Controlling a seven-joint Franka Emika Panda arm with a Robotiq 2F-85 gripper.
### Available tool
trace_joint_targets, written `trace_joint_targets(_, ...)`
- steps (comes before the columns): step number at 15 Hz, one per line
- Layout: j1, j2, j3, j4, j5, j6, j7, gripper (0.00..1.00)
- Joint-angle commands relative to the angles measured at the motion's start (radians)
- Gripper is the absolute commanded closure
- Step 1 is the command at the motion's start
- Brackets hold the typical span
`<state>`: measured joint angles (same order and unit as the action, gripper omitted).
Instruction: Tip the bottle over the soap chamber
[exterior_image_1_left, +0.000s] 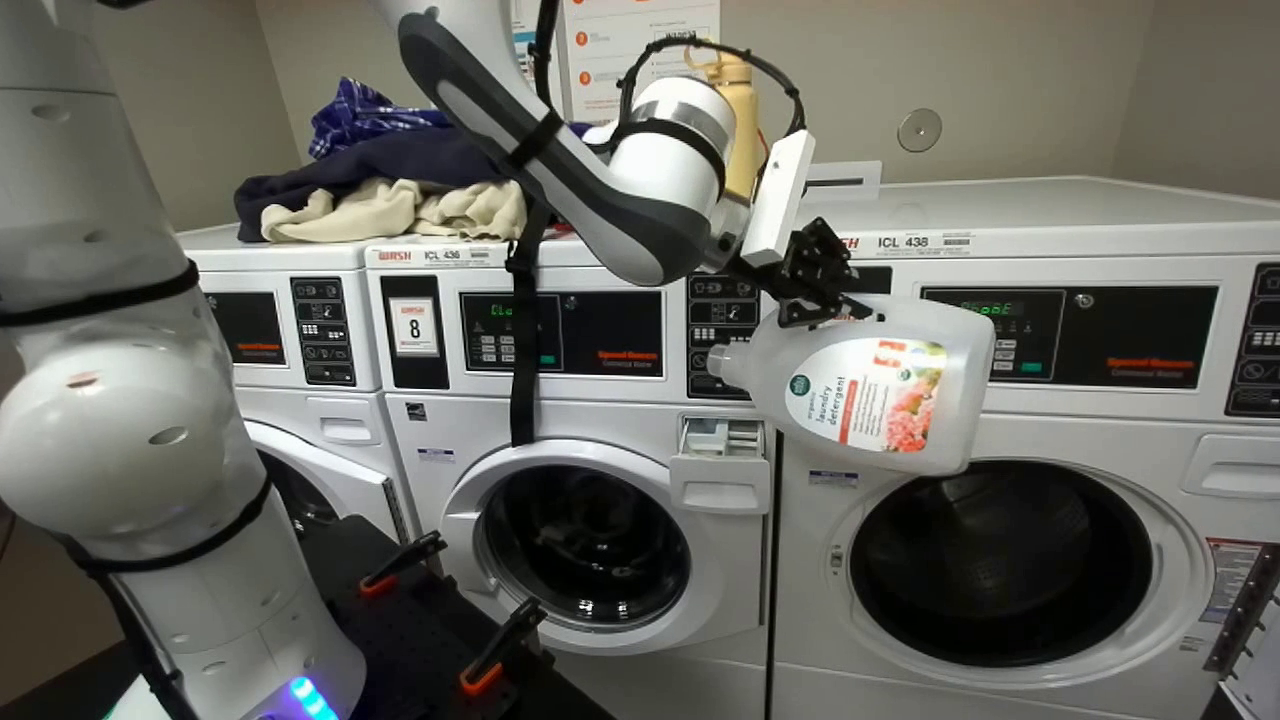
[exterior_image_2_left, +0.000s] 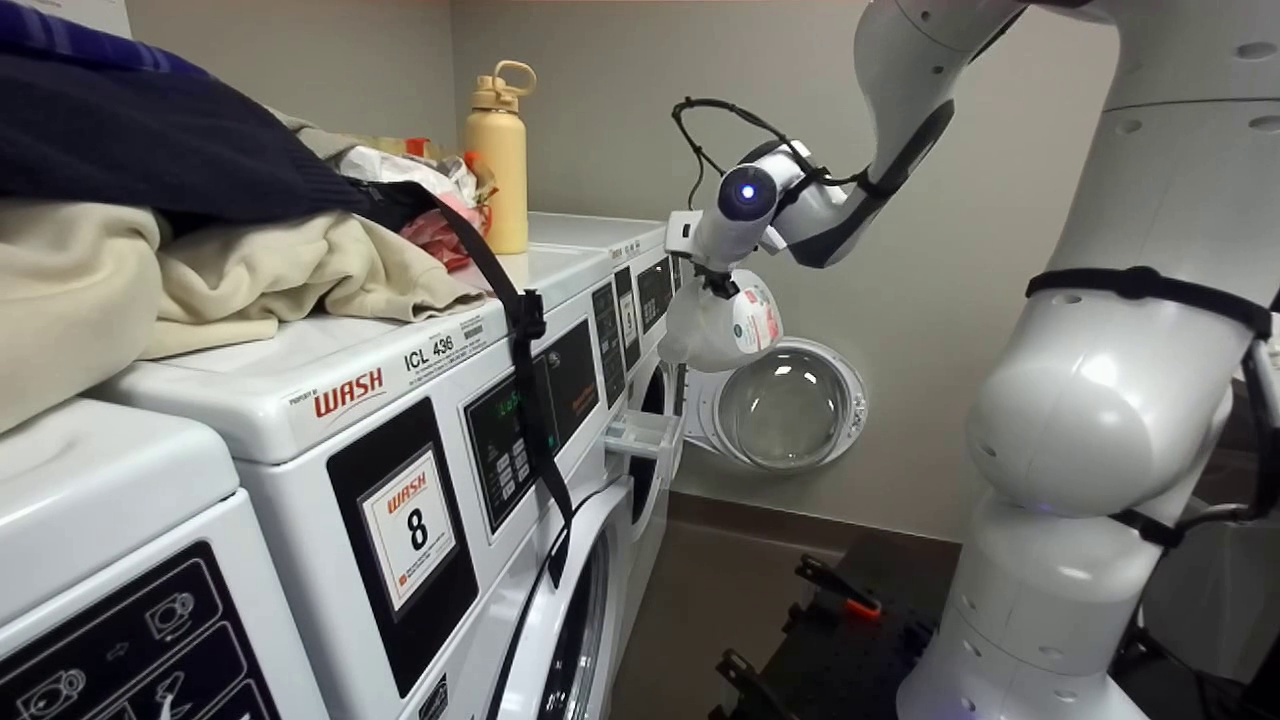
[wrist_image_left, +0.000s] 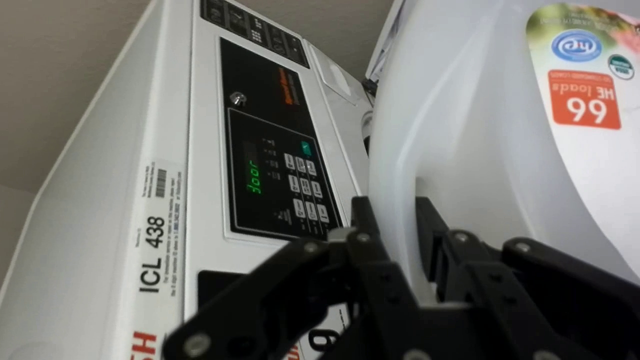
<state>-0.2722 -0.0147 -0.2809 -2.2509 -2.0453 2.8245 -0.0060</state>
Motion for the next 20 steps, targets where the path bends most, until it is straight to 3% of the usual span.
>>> trace_joint_targets(1,-0.03,-0.053,-0.03,0.011,0.296,0.083,-0.233,0.94)
trace_joint_targets(7,-0.008,-0.075,-0.063,-0.077,0.892,0.127,-0.535,0.94)
trace_joint_targets(12,0.108,-0.13,-0.077,-0.195,1.373,0.095,-0.709,0.94)
trace_joint_targets(16,0.267,-0.215,-0.132,-0.167,1.751,-0.051,-0.908,0.94)
trace_joint_targets(18,0.284,-0.243,-0.135,-0.096,1.878,-0.154,-0.986,0.94)
trace_joint_targets(19,0.232,-0.253,-0.084,-0.061,1.916,-0.2,-1.004,0.94)
trace_joint_targets(20,0.225,-0.266,-0.079,-0.022,1.937,-0.251,-1.007,0.94)
